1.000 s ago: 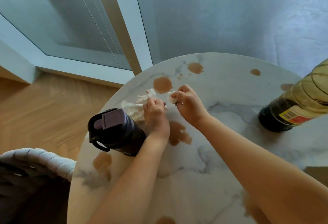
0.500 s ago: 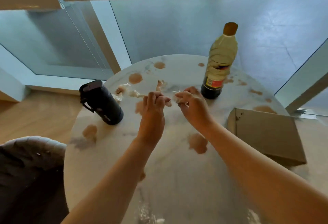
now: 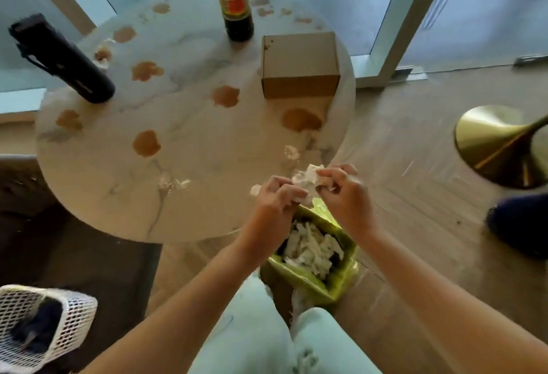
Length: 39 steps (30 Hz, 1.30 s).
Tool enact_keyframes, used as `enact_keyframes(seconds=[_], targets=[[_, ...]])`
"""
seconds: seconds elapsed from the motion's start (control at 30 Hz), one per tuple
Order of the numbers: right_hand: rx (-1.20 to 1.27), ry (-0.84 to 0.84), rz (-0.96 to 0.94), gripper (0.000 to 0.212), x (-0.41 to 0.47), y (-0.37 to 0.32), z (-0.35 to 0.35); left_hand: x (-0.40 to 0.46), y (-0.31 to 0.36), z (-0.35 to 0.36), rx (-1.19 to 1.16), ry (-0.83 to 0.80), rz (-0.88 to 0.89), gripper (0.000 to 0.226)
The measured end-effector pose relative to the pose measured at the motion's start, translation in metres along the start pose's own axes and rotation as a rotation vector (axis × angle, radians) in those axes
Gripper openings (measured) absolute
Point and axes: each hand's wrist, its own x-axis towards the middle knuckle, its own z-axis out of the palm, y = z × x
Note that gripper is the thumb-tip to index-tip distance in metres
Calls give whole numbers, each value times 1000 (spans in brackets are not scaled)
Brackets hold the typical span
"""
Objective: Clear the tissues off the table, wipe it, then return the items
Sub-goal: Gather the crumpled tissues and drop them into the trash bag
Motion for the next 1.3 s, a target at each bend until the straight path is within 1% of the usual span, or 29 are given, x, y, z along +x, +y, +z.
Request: enact_keyframes(seconds=[0.1,0.17,0.27,0.37,0.5,0.6,0.67,0.77,0.9,0.97,1.07,1.13,1.3], targets=[[21,31,233,27,-59,33,-12,-36,13,32,-124,-224,-27,16],[42,7,402,27,-90,51,-8,-51,7,50,-153,-356,-75,16],[65,-55,599,28,-112,74,5,-59,-12,72,-127,-466,-183,20],[38,-117,704,28,-114,100,22,-56,-28,96,-125,-560,-299,24],[-20,-213,792,31,-109,138,52,-55,-59,128,-121,-610,-449,24],[-82,-334,855,42,-106,155,66,-62,-80,139,-58,-688,-508,34],[-78,-362,877,48,-106,158,68,-67,-86,137,-36,-731,-566,38],[-39,-355,865,48,-108,150,61,-70,-84,126,-38,-703,-656,38],[14,-306,804,44,-106,126,45,-62,-69,102,-67,-636,-702,34],[59,-270,759,41,-101,110,36,-54,-57,85,-113,-609,-699,32],[106,-223,681,35,-86,83,22,-45,-36,58,-139,-553,-626,32],[107,-189,593,31,-74,62,14,-42,-23,39,-152,-491,-589,30],[79,-79,270,24,-33,6,5,-35,-3,-5,-216,-298,-546,31]])
